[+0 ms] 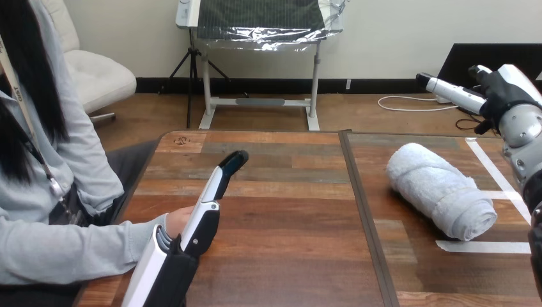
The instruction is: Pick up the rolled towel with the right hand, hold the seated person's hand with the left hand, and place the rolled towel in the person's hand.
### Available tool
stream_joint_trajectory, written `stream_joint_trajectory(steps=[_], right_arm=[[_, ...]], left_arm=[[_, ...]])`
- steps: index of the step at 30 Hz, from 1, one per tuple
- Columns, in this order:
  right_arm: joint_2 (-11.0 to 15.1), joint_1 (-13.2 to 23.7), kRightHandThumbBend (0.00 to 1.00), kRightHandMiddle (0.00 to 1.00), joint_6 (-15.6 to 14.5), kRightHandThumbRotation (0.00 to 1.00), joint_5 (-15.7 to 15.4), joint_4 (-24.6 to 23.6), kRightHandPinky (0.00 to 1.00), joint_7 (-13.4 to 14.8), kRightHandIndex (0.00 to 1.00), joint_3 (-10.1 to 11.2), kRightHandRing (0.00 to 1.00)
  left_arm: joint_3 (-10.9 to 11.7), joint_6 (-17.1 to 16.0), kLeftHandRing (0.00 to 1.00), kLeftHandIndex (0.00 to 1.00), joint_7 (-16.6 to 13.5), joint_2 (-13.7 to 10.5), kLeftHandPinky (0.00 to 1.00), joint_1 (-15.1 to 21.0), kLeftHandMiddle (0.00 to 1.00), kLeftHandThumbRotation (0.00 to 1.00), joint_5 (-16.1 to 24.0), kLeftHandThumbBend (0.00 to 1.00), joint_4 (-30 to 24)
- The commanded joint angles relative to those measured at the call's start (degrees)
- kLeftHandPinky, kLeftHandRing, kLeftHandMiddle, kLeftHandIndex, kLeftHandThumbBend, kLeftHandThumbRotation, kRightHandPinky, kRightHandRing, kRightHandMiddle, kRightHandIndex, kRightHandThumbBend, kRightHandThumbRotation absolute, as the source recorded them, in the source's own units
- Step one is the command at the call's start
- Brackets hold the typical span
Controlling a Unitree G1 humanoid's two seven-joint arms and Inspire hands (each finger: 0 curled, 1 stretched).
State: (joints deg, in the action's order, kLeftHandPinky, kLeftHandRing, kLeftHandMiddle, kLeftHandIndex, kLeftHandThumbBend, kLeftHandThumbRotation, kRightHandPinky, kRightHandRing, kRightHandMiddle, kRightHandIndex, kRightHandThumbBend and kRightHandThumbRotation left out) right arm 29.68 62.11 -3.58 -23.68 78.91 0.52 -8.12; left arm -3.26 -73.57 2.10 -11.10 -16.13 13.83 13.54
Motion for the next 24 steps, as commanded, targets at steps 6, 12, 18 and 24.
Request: stream_joint_trajectory(steps=[6, 12, 18, 24], right_arm=[[0.2, 3.0, 0.99, 0.71, 0.1, 0.86, -2.1, -0.5, 0.39, 4.3, 0.92, -1.0, 0.66], [-0.6, 1.5, 1.0, 0.7, -0.3, 0.87, -2.5, -0.2, 0.35, 5.6, 0.87, -0.8, 0.7], [-1.6, -0.1, 1.0, 0.83, 0.1, 0.87, -1.7, 0.0, 0.55, 5.8, 0.87, 0.1, 0.89], [-2.7, -1.5, 0.98, 0.85, 0.0, 0.84, -1.6, 0.1, 0.69, 6.4, 0.83, 0.3, 0.92]], left_arm=[[-0.6, 0.1, 1.0, 1.0, 0.6, -1.8, 1.0, -0.2, 1.0, 0.79, -2.8, 1.0, -2.3], [-0.1, -0.4, 1.0, 1.0, 0.9, -1.8, 1.0, -1.3, 1.0, 0.8, -3.2, 1.0, -3.1], [0.4, -1.1, 1.0, 1.0, 0.9, -2.0, 1.0, -2.9, 1.0, 0.81, -3.2, 1.0, -3.9], [0.1, -0.2, 1.0, 1.0, 1.0, -2.5, 1.0, -4.7, 1.0, 0.81, -3.8, 1.0, -5.4]])
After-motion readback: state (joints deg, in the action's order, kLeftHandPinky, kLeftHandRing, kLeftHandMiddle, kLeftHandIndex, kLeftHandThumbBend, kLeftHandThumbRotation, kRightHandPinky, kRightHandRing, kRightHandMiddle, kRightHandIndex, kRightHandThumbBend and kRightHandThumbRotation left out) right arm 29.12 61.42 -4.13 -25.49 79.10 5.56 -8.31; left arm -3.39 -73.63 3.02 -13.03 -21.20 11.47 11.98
